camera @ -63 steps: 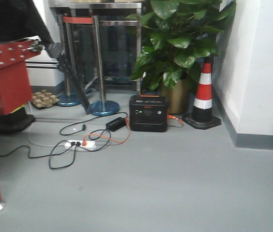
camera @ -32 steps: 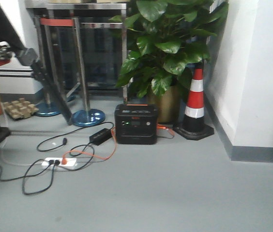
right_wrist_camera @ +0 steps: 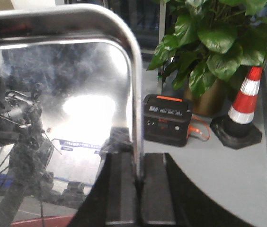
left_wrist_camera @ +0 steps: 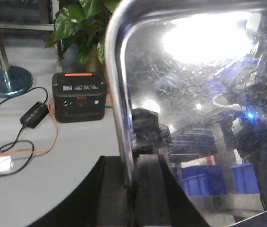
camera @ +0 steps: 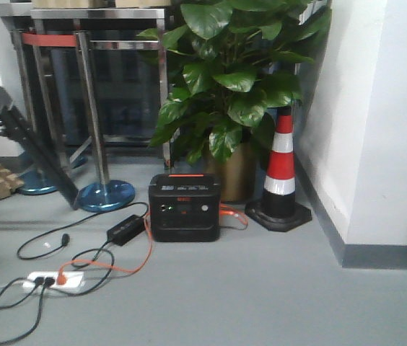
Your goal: Stack silver trays without gaps
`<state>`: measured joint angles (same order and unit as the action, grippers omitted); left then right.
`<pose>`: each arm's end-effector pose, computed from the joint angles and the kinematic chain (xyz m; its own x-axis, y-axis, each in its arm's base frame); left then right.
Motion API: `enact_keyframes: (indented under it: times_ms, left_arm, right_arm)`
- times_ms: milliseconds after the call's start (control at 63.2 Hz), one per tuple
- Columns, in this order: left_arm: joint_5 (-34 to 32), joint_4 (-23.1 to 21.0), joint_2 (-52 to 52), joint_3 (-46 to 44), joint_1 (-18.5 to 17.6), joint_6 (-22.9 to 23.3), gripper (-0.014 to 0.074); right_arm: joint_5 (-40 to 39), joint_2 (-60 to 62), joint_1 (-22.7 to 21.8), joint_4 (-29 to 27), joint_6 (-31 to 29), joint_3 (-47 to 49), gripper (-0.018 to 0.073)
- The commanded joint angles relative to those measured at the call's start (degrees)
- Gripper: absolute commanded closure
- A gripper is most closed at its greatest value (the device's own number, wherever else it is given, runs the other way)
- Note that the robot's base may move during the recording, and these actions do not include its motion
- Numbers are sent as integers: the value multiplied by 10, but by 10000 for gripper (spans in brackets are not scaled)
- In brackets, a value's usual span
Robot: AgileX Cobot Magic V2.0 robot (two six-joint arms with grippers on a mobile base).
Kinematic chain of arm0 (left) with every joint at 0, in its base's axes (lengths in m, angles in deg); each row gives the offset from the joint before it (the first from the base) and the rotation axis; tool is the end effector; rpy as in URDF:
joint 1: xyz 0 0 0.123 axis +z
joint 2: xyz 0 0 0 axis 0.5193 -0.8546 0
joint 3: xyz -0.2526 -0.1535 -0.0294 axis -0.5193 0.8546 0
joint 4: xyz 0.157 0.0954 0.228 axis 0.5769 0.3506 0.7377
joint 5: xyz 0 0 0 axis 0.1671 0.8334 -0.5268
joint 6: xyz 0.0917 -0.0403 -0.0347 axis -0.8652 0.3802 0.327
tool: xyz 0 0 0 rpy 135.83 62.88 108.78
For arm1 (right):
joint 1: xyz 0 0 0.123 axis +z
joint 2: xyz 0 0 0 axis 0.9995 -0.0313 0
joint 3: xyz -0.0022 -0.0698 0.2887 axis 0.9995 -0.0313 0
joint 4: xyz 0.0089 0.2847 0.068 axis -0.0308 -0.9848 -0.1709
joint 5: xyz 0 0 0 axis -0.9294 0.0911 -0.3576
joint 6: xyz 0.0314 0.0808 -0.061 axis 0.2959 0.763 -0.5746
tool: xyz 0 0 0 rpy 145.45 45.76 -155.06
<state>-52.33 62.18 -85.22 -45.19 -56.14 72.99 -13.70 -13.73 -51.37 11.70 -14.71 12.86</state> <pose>0.3045 -0.1298 0.4310 -0.4017 -0.0055 -0.9158 0.2719 0.9542 -0.1250 0.3242 0.2016 0.4470 -0.3548 -0.0176 -0.9348 -0.2699 0.9592 0.0844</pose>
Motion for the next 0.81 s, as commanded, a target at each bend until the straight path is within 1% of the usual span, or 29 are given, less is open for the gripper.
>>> enact_keyframes:
  times_ms: [0, 791]
  left_arm:
    - [-50, -36, 2, -6, -17, -8, 614]
    - [-50, -36, 2, -6, -17, -8, 614]
  right_arm:
    - [-116, 1, 15, -31, 0, 1, 637]
    - [-125, 1, 15, -31, 0, 1, 637]
